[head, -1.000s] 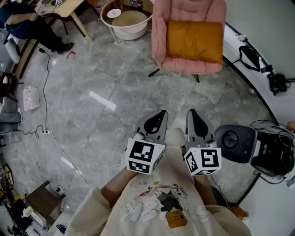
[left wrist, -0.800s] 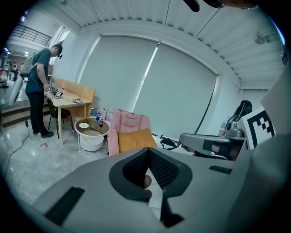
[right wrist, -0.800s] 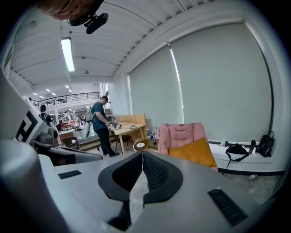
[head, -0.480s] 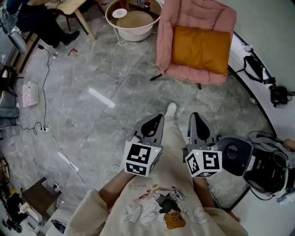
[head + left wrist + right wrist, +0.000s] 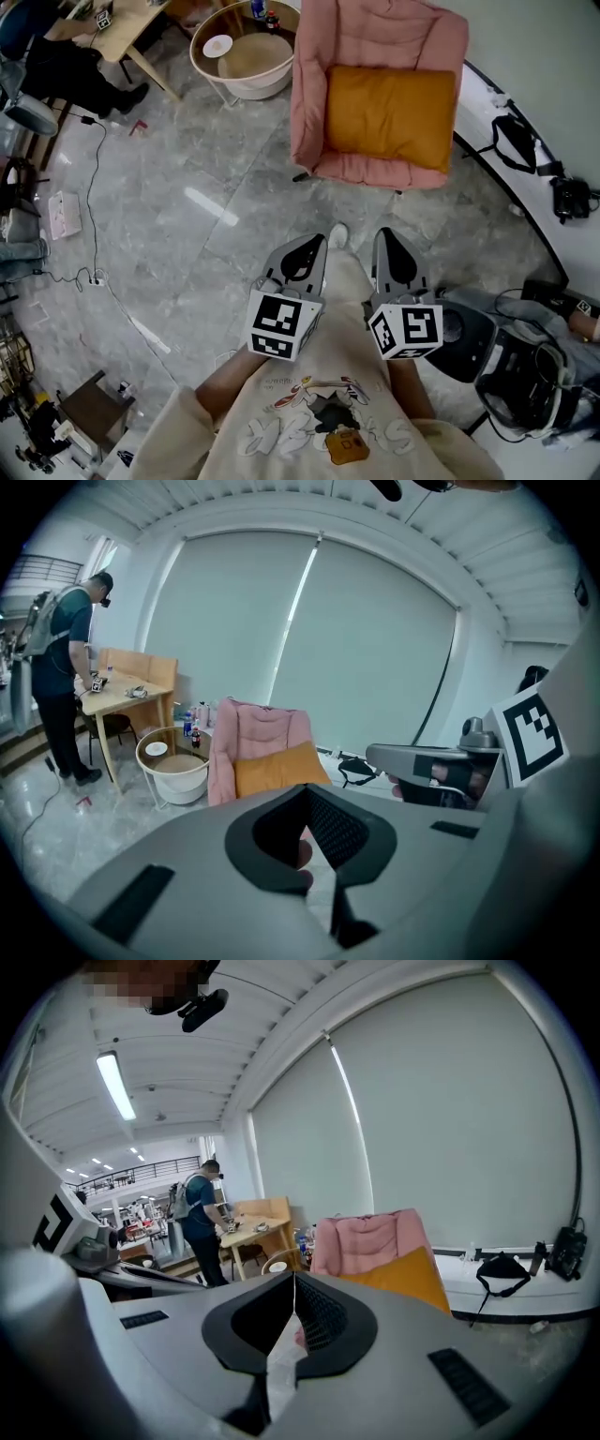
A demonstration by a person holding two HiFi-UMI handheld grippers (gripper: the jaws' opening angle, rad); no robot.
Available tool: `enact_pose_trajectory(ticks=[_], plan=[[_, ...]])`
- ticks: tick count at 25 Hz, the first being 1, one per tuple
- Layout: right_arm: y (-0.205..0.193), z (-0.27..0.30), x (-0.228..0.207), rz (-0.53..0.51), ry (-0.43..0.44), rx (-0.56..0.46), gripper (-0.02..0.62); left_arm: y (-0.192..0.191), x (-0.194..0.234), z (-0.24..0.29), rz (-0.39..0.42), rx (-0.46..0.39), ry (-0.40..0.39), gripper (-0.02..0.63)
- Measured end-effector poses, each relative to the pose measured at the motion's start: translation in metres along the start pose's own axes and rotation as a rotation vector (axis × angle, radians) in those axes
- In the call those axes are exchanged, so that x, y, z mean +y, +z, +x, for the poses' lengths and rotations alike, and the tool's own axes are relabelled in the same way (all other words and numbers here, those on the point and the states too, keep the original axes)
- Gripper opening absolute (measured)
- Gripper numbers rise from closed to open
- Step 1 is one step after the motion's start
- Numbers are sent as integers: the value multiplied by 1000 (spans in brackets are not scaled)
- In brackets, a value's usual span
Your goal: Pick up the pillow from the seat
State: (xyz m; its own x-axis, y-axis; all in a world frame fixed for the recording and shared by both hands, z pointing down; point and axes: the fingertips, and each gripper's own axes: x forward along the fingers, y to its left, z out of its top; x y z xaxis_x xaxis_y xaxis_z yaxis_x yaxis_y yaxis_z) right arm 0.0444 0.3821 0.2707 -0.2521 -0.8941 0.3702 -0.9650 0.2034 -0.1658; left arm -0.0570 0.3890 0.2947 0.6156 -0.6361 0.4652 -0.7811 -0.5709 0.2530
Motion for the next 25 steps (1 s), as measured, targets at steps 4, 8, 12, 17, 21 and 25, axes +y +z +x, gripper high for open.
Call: enact_pose_trajectory(ticks=[4, 8, 12, 17, 21, 25], plan=[[19, 18, -31, 15, 37, -6, 21, 27, -8, 31, 25, -2, 33, 5], [40, 48, -66, 25, 65, -22, 21, 55, -4, 68, 20, -6, 76, 5], [44, 65, -91, 33, 93, 0, 20, 60, -7, 96, -10, 25, 95, 5], [43, 90, -100, 60, 87, 24, 20, 66, 5, 115, 0, 55, 83, 5], [51, 116, -100, 15, 93, 39, 21, 77, 26, 138, -38, 42, 56, 5], [49, 150, -81, 13, 119, 73, 21, 75, 56, 152, -44, 79, 31, 5]])
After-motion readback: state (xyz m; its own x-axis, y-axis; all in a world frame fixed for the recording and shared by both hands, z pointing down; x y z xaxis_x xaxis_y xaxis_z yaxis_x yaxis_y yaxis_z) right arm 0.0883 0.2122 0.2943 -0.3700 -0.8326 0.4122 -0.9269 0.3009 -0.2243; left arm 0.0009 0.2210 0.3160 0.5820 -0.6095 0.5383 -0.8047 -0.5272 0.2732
